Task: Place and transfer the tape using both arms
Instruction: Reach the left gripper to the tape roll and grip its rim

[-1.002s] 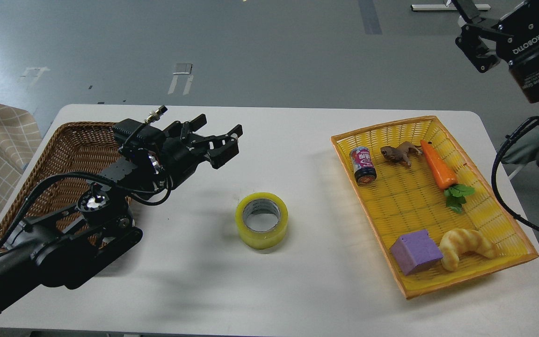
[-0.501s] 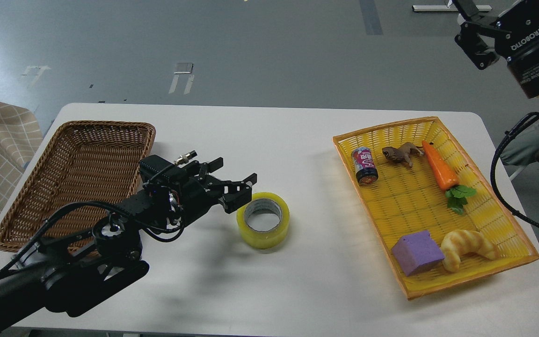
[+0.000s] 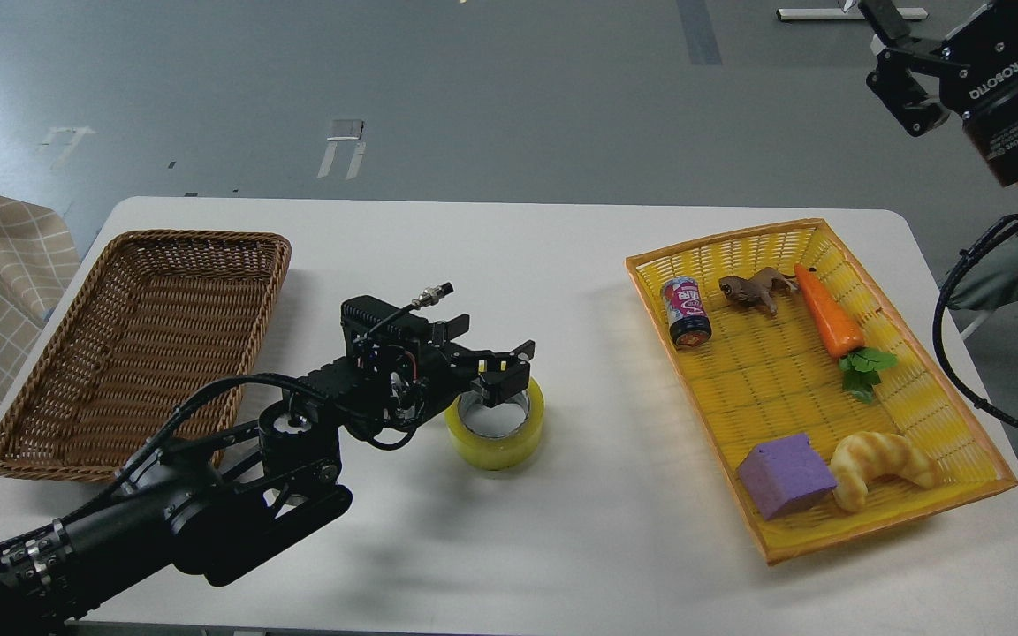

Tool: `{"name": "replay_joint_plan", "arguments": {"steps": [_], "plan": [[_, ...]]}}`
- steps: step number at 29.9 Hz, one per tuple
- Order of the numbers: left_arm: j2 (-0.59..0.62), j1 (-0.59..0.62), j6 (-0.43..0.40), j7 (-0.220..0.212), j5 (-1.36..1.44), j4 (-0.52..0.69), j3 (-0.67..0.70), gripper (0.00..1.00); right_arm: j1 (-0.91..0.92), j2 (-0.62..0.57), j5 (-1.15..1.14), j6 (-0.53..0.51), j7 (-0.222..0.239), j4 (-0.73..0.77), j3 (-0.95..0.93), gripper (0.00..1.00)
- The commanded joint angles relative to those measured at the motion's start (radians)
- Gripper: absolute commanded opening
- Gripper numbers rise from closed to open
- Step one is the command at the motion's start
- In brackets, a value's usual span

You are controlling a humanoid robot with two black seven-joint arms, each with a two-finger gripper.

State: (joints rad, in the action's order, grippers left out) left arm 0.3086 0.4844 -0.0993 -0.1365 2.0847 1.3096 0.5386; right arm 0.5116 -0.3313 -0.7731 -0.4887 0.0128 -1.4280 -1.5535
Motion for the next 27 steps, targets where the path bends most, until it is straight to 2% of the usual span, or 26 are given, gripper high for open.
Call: {"name": "replay_joint_plan", "arguments": {"steps": [1,9,15,27], "plan": [[0.004,0.000,0.003,0.003,0.002,-0.018,-0.011,0.98,-0.001,0.000,0.002,0.000,-0.001,-0.002,0.001,1.00],[0.006,0.000,0.003,0.018,0.014,0.008,-0.012,0.98,0.001,-0.003,-0.002,0.000,0.004,0.003,0.001,1.00],[0.040,-0.004,0.003,0.018,0.014,0.083,-0.012,0.98,0.001,-0.002,-0.002,0.000,0.033,0.011,0.001,1.00],[0.089,-0.050,0.016,0.018,0.014,0.085,-0.031,0.98,-0.001,-0.002,-0.002,0.000,0.038,0.003,0.001,1.00]]}}
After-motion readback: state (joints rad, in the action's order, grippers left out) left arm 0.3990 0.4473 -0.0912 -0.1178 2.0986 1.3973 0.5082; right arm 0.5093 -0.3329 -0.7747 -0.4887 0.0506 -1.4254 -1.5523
